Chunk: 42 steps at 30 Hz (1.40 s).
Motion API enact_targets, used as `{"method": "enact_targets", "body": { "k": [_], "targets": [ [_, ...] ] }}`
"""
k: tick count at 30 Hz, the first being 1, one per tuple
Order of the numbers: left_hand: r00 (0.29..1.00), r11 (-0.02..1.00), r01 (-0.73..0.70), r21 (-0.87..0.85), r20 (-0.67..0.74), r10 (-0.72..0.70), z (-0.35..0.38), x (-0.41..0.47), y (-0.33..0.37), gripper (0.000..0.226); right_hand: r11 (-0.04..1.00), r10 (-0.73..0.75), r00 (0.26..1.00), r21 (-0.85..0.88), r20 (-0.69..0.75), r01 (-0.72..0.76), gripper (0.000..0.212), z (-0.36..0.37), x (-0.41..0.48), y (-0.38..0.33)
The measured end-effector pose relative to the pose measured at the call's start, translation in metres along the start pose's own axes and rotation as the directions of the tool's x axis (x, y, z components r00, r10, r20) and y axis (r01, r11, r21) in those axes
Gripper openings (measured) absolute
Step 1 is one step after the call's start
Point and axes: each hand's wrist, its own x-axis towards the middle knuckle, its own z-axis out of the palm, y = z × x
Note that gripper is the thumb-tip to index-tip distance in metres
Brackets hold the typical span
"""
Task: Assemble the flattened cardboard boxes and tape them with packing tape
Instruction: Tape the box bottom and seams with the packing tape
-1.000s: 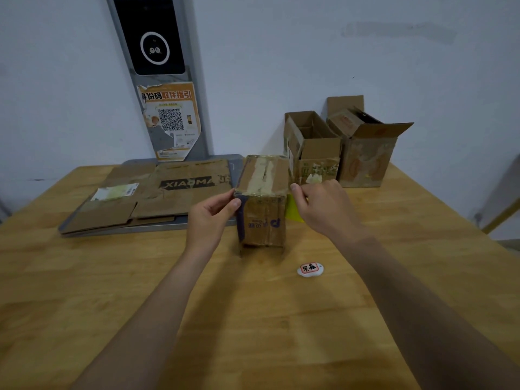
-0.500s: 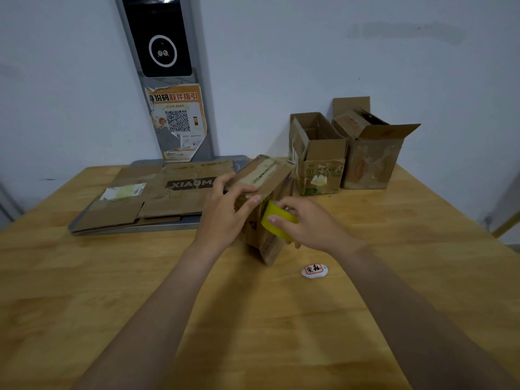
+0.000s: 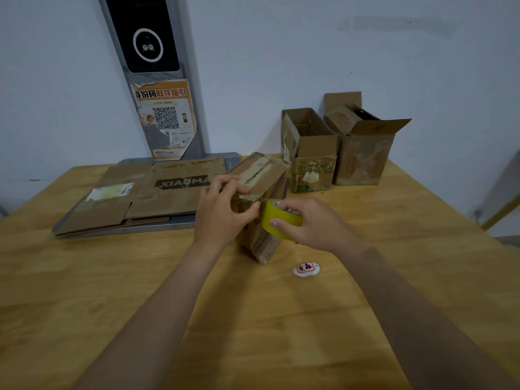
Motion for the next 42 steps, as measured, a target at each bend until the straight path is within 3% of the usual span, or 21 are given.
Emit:
{"method": "enact_targets", "body": {
  "k": [7, 12, 17, 19, 21, 23, 25, 27, 29, 33, 35, 37, 39, 42],
  "targets": [
    [1.000, 1.000, -0.018, 0.018, -0.017, 0.018, -0.002, 0.001, 0.007, 0.043, 0.994, 0.055, 0.998, -0.092, -0.017, -0.056, 0.025, 0.001, 0.003, -0.006],
    [0.999, 0.994, -0.035, -0.105, -0.024, 0.032, -0.010, 0.000, 0.008, 0.033, 0.993, 0.095, 0.995, 0.063, 0.017, -0.096, 0.034, 0.007, 0.004, -0.010],
    [0.995, 0.982, 0.042, -0.184, -0.077, -0.057, -0.029, 0.010, 0.012, 0.076, 0.981, 0.160, 0.985, 0.119, -0.068, -0.151, 0.027, -0.007, 0.014, -0.016],
    [0.997, 0.984, -0.028, -0.176, -0.076, 0.014, -0.040, 0.018, 0.015, 0.084, 0.982, 0.171, 0.978, 0.107, -0.120, -0.159, 0.037, -0.019, 0.021, -0.024],
    [0.995, 0.983, -0.097, -0.158, -0.029, 0.094, -0.051, 0.025, 0.019, 0.089, 0.995, 0.095, 0.984, 0.027, -0.150, -0.092, 0.062, -0.032, 0.030, -0.030],
    [0.981, 0.972, -0.190, -0.137, 0.020, 0.195, -0.064, 0.033, 0.025, 0.087, 0.999, -0.004, 0.998, -0.040, -0.066, 0.002, 0.097, -0.045, 0.039, -0.040],
    [0.949, 0.946, -0.291, -0.145, 0.079, 0.305, -0.075, 0.041, 0.031, 0.084, 0.996, -0.083, 0.993, -0.027, 0.082, 0.085, 0.119, -0.056, 0.048, -0.049],
    [0.915, 0.921, -0.348, -0.176, 0.150, 0.374, -0.083, 0.049, 0.035, 0.085, 0.990, -0.141, 0.973, 0.022, 0.183, 0.140, 0.126, -0.060, 0.054, -0.055],
    [0.898, 0.916, -0.342, -0.210, 0.215, 0.385, -0.089, 0.054, 0.037, 0.088, 0.983, -0.182, 0.964, 0.062, 0.196, 0.173, 0.124, -0.059, 0.056, -0.059],
    [0.933, 0.931, -0.166, -0.324, 0.253, 0.254, -0.099, 0.056, 0.040, 0.097, 0.969, -0.189, 0.980, 0.170, 0.061, 0.176, 0.108, -0.054, 0.054, -0.056],
    [0.967, 0.972, -0.114, -0.207, 0.200, 0.156, -0.101, 0.056, 0.042, 0.087, 0.971, -0.101, 0.993, 0.212, -0.056, 0.111, 0.099, -0.049, 0.052, -0.051],
    [0.987, 0.997, -0.013, -0.078, 0.159, 0.026, -0.102, 0.054, 0.045, 0.062, 0.966, 0.019, 0.987, 0.257, -0.161, 0.023, 0.087, -0.044, 0.048, -0.049],
    [0.970, 0.990, 0.137, -0.038, 0.207, -0.126, -0.102, 0.047, 0.052, 0.046, 0.957, 0.143, 0.959, 0.283, -0.247, -0.070, 0.074, -0.038, 0.046, -0.045],
    [0.908, 0.947, 0.318, -0.041, 0.300, -0.292, -0.096, 0.029, 0.064, 0.066, 0.942, 0.260, 0.925, 0.282, -0.277, -0.181, 0.062, -0.025, 0.042, -0.038]
  ]
}}
